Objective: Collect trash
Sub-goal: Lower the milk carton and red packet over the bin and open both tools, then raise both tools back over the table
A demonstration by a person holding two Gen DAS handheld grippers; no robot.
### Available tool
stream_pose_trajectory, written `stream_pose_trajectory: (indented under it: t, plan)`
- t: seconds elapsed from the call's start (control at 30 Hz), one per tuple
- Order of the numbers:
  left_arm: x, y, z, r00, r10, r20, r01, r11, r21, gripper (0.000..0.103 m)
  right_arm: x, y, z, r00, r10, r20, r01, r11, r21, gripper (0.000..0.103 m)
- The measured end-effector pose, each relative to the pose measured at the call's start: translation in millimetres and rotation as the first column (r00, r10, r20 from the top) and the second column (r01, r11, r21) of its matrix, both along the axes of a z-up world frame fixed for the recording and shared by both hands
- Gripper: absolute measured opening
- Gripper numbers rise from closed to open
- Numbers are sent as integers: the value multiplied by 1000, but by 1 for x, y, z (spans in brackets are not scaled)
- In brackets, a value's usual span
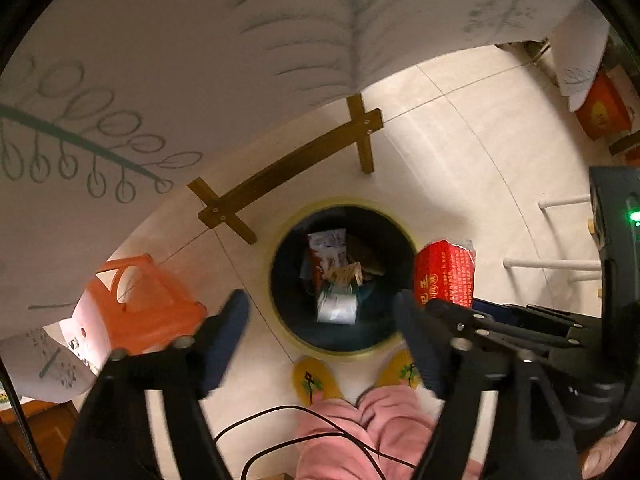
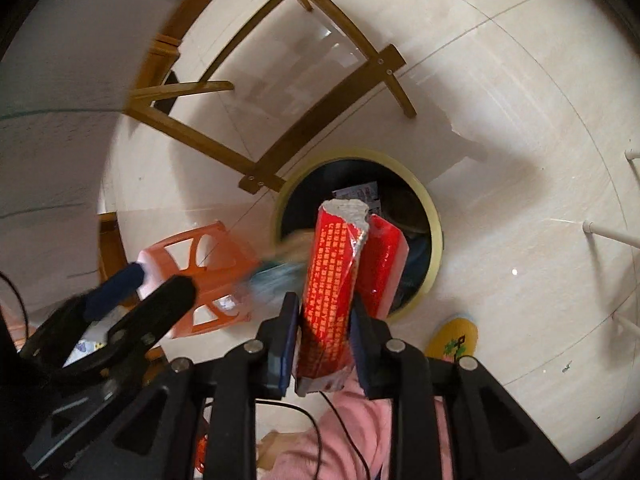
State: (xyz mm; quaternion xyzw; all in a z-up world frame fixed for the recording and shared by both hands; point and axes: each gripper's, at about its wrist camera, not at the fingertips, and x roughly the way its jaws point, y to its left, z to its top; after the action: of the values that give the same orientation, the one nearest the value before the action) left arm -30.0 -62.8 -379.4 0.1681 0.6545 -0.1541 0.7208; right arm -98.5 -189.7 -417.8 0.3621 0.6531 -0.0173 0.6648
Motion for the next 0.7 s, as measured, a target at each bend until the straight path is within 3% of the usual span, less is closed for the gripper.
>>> stream_pose_trajectory:
  t: [0.33, 0.53, 0.7]
  plan:
    - [3, 28, 6, 1000, 24, 13, -25, 999, 22, 86, 13, 11, -27, 1000, 8, -21, -7, 1000, 26, 35]
    - [1, 41, 22, 997, 65, 28, -66, 998, 6, 86, 25, 23, -20, 999, 44, 13, -44, 999, 25, 61]
    - [-1, 50, 41, 996, 81, 48, -82, 997, 5, 86, 29, 28, -3, 998, 41, 48, -41, 999, 9, 63]
